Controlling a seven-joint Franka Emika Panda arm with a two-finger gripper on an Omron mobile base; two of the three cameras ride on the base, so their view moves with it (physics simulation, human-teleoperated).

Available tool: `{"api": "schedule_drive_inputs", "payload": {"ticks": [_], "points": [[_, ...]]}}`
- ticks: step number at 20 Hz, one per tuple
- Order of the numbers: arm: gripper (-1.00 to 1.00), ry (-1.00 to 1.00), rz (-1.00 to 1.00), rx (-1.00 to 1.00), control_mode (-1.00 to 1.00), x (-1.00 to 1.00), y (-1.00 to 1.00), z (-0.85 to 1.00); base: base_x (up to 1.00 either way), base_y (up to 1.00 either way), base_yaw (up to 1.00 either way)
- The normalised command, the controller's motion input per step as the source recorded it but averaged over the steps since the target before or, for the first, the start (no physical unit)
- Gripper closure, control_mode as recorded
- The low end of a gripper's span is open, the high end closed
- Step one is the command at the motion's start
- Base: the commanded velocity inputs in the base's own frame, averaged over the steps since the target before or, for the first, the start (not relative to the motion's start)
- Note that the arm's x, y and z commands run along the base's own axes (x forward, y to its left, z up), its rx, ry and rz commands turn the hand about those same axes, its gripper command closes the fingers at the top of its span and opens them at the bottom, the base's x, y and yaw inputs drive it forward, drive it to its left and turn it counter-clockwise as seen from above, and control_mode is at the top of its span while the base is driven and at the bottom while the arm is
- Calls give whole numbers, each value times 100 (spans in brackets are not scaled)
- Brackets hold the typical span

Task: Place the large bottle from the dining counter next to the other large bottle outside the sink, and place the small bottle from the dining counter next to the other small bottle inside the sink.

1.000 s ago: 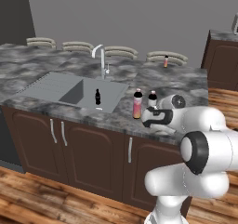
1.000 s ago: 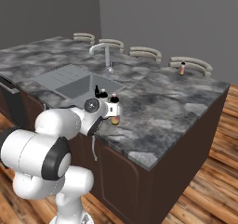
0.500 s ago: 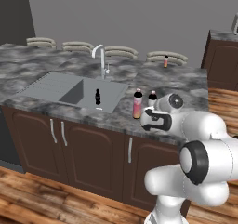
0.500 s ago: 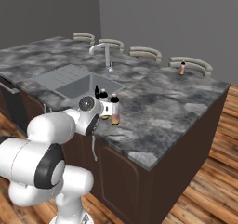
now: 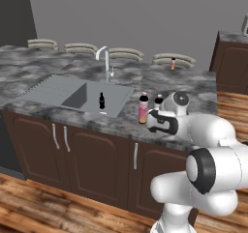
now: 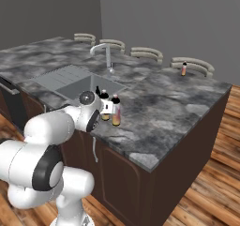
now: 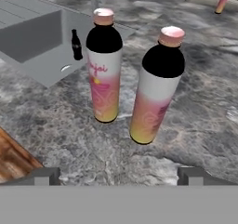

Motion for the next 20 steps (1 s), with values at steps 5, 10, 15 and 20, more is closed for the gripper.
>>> {"api": "schedule_drive_inputs", "payload": {"ticks": [5, 10, 15, 20], "points": [[-100, 0, 0, 7, -100, -6, 0, 37, 0, 0, 0], [-100, 0, 0, 8, -100, -13, 0, 24, 0, 0, 0], [-100, 0, 0, 7, -100, -31, 0, 8, 0, 0, 0], [-100, 0, 0, 0, -100, -35, 0, 0, 0, 0, 0]]}}
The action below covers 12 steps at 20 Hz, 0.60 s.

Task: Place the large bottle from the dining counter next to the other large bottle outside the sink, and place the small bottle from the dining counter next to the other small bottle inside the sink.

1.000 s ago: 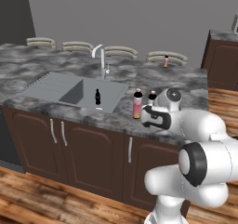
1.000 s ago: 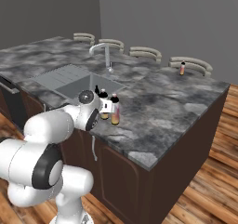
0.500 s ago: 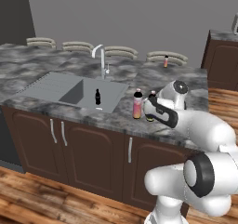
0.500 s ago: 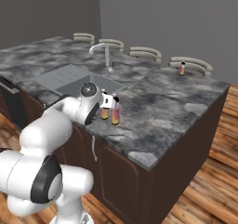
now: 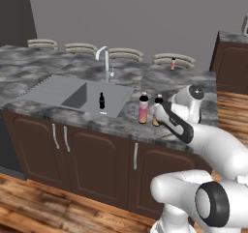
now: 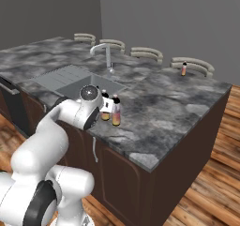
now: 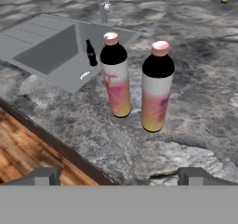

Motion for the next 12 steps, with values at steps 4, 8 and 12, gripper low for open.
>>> {"api": "schedule_drive_inputs", "payload": {"ticks": [4, 8, 12], "points": [[-100, 0, 0, 0, 100, -11, 0, 0, -3, 0, 0], [-100, 0, 0, 0, 100, 0, 0, 0, -23, 0, 0], [-100, 0, 0, 0, 100, 0, 0, 0, -42, 0, 0]]}}
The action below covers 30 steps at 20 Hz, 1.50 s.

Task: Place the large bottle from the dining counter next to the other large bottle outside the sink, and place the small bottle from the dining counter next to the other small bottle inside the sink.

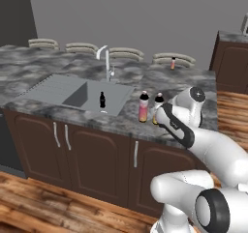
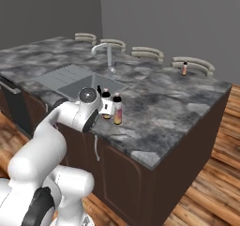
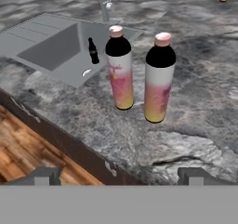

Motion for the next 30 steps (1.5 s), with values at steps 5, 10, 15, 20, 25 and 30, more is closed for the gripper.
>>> {"api": "schedule_drive_inputs", "payload": {"ticks": [5, 10, 15, 20, 25, 30], "points": [[-100, 0, 0, 0, 100, 0, 0, 0, -79, 1, 0], [-100, 0, 0, 0, 100, 0, 0, 0, -27, -19, 6], [-100, 0, 0, 0, 100, 0, 0, 0, 0, -72, 13], [-100, 0, 0, 0, 100, 0, 0, 0, 0, -91, 8], [-100, 0, 0, 0, 100, 0, 0, 0, 0, -91, 11], [-100, 0, 0, 0, 100, 0, 0, 0, 3, -73, 24]]}}
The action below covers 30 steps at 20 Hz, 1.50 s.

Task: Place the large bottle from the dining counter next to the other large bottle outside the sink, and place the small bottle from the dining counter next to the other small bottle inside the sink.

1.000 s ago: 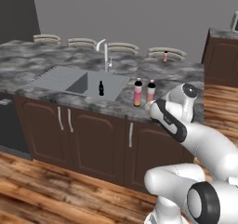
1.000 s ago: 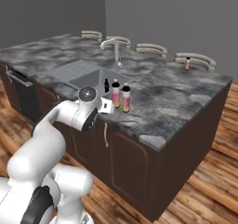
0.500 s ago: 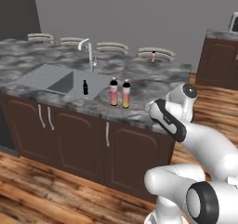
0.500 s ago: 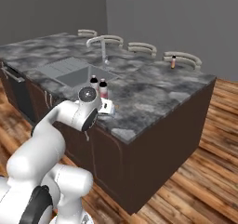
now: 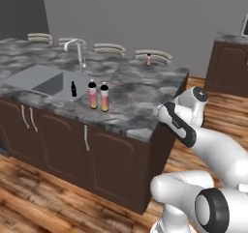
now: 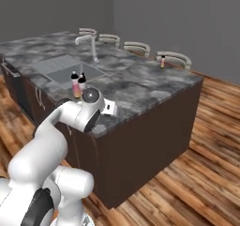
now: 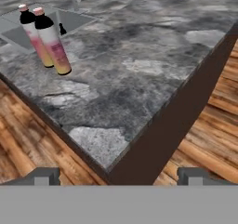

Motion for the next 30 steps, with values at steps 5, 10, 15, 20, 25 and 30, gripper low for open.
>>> {"api": "schedule_drive_inputs", "payload": {"ticks": [5, 10, 15, 20, 25, 30], "points": [[-100, 0, 0, 0, 100, 0, 0, 0, 18, -70, 32], [-100, 0, 0, 0, 100, 0, 0, 0, 26, -83, 29], [-100, 0, 0, 0, 100, 0, 0, 0, 25, -92, 25], [-100, 0, 0, 0, 100, 0, 0, 0, 15, -90, 27], [-100, 0, 0, 0, 100, 0, 0, 0, 23, -88, 28], [-100, 0, 0, 0, 100, 0, 0, 0, 23, -82, 29]]}}
